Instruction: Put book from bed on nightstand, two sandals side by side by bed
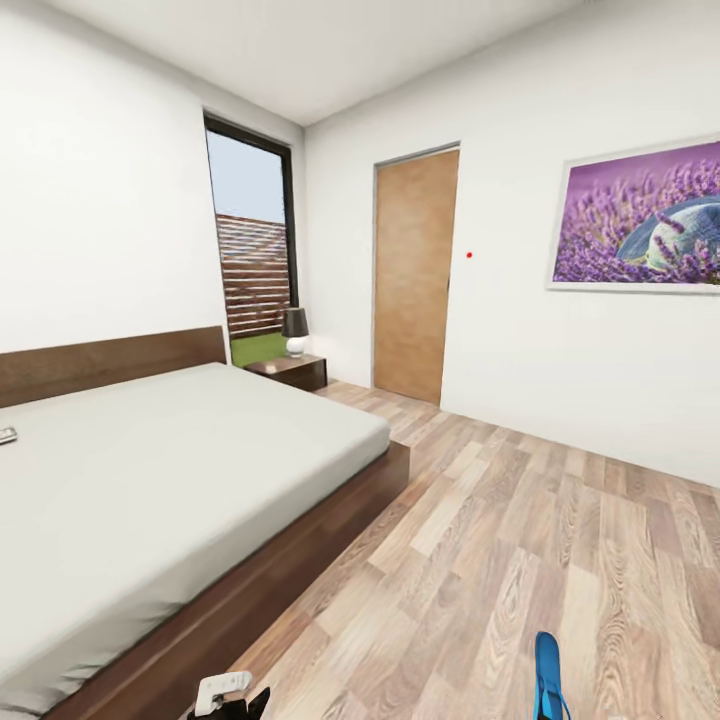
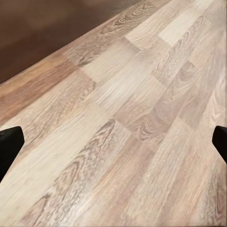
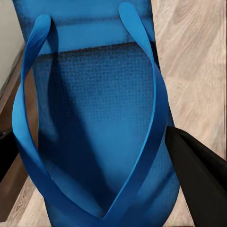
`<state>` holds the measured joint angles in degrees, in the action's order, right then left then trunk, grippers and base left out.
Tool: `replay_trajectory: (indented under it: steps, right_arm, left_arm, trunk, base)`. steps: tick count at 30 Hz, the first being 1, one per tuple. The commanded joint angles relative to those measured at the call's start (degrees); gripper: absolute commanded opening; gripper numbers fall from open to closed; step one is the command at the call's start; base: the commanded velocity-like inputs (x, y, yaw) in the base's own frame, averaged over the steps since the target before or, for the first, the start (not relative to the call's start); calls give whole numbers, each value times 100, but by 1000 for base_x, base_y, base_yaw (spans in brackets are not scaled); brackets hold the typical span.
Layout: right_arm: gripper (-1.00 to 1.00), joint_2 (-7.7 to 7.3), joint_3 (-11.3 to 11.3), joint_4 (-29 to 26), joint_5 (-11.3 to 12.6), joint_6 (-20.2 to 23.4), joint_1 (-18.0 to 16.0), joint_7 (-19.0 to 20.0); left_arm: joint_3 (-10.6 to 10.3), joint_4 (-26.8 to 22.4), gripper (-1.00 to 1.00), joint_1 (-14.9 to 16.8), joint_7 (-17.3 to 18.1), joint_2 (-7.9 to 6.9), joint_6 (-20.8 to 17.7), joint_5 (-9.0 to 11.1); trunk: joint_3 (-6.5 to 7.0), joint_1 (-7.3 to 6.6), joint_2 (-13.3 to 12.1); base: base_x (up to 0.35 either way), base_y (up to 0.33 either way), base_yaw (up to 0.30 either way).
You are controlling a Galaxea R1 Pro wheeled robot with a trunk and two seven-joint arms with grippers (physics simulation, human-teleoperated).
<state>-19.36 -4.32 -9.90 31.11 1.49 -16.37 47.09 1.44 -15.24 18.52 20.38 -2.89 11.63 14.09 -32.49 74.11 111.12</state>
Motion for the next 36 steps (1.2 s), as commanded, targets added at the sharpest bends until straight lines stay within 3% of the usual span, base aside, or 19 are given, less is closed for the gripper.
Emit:
replay_trajectory:
  steps: [1,36]
  right_arm:
    - [-100,2,-52,6,-17,18,-7,32]
    - [-100,2,-52,6,-17,18,-6,37]
  left_arm:
    - [14,4,100,3,36,-1,6,26]
    - [14,12,100,3,36,52,6,33]
  trunk:
    - [-4,-1,3]
    - [79,-1,3]
  base:
    - [0,0,-300]
    - [0,0,-300]
